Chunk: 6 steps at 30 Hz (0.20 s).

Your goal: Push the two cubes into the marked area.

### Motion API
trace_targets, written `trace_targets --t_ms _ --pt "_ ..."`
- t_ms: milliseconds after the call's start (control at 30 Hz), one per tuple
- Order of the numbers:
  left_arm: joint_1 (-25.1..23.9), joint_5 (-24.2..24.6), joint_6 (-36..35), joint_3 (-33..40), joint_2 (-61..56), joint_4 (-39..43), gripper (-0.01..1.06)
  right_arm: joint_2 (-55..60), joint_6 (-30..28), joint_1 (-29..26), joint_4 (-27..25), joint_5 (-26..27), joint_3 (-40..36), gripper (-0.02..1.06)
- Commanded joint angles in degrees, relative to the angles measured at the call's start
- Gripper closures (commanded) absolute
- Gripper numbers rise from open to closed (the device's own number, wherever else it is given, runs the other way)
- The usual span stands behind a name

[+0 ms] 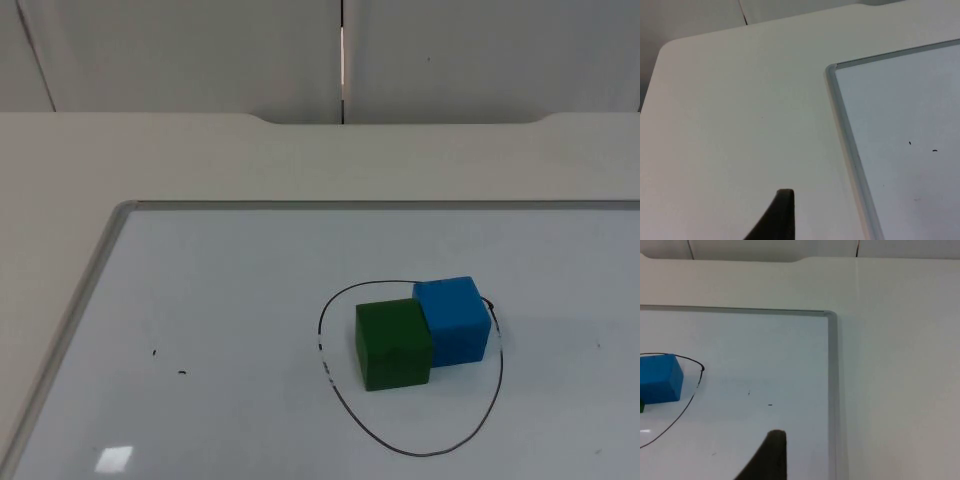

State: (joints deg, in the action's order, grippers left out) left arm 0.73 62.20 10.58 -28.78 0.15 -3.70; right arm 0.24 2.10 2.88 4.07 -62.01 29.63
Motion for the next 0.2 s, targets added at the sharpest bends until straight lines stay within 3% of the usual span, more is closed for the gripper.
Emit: trace_targets --t_ms 0,167 --pt "-0.18 -0.39 -0.36 0.22 -0.15 0.05 0.0 -0.24 -0.03 -0.44 -0.2 0.16 -0.21 -0.01" --pt "-2.2 -0.39 -0.36 0.22 -0.15 0.19 0.0 -0.24 -0.03 -0.44 -0.2 0.16 -0.21 -0.01"
